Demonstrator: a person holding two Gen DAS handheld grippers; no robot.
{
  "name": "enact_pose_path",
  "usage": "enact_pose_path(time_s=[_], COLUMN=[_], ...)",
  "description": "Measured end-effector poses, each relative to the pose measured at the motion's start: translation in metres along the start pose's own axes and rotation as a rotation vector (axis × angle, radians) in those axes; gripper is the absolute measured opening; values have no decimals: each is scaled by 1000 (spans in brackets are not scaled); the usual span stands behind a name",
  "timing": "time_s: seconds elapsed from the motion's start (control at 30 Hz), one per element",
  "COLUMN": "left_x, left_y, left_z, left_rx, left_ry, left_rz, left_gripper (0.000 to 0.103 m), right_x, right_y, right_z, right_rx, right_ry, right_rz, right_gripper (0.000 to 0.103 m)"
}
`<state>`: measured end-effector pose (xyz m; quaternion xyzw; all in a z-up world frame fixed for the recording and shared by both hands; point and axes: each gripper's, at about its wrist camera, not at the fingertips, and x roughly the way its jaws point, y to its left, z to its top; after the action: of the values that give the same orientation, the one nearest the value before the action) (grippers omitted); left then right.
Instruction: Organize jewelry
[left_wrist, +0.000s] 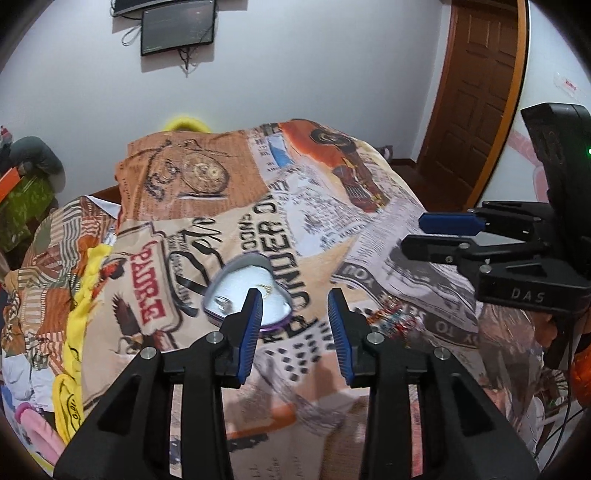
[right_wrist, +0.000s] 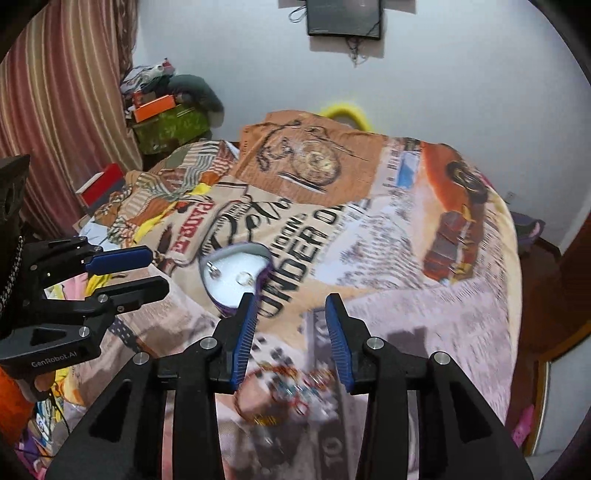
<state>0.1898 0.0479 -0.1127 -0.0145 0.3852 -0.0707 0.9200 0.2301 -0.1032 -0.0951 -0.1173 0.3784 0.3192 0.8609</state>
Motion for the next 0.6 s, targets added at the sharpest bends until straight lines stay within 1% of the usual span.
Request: enact_pose_path(time_s=[0.1,0.3,0.47,0.6], left_x=[9,30,44,54], left_y=[-10,-29,-38,-43], left_z=[-6,-20,-28,-34], left_rx=[2,17,19,17], left_ry=[31,97,141,169], left_rz=[-28,-50,-67,-87], left_gripper=[36,36,36,36], right_x=[-5,-6,1,12], right_y=[-9,-24,-35,-34], right_z=[-13,-38,-60,-76], right_rx=[10,19,44,30], right_ry=[11,45,88,132], right_rz=[-19,-49,-28,-10], right_gripper=[35,35,35,35])
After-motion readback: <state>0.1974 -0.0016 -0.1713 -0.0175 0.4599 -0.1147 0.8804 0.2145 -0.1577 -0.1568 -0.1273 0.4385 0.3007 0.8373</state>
